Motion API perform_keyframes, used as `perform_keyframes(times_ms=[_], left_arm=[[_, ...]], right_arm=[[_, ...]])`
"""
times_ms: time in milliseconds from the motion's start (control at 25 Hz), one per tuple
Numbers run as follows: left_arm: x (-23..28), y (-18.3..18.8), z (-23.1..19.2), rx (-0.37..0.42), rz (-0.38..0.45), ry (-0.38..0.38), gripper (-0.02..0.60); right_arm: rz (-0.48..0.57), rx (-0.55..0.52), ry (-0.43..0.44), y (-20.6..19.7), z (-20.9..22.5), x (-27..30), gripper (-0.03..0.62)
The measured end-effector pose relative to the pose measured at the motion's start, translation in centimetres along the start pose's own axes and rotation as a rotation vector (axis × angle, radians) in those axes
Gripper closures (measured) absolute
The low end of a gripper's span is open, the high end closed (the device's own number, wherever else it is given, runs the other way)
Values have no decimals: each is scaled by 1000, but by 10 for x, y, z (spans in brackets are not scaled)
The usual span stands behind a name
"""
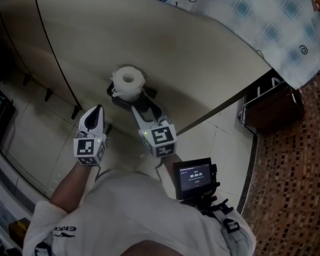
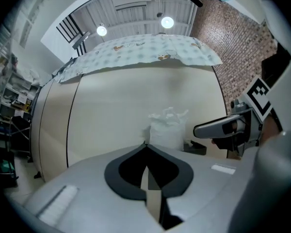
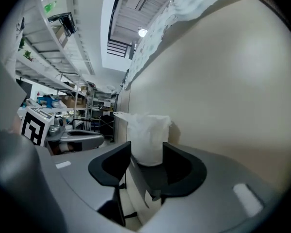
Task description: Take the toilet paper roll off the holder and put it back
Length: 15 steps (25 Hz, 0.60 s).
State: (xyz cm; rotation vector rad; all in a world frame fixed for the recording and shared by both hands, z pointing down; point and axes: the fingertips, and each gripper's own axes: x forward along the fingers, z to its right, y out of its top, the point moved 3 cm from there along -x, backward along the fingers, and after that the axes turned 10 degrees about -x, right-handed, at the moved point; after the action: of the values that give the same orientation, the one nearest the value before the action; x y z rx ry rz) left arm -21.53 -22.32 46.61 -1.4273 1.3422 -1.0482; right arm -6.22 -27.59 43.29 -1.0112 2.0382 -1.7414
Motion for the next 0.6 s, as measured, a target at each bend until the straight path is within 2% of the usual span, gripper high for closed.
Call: perform_keyframes(times_ms=[240,600], left_arm=[[5,2,-8,-1,3,-6,580],[5,6,-30,-12,17,33,580]], right_arm=[[-66,-109,60,11,2,25,191],[-115,-173,88,28,5,63,86]])
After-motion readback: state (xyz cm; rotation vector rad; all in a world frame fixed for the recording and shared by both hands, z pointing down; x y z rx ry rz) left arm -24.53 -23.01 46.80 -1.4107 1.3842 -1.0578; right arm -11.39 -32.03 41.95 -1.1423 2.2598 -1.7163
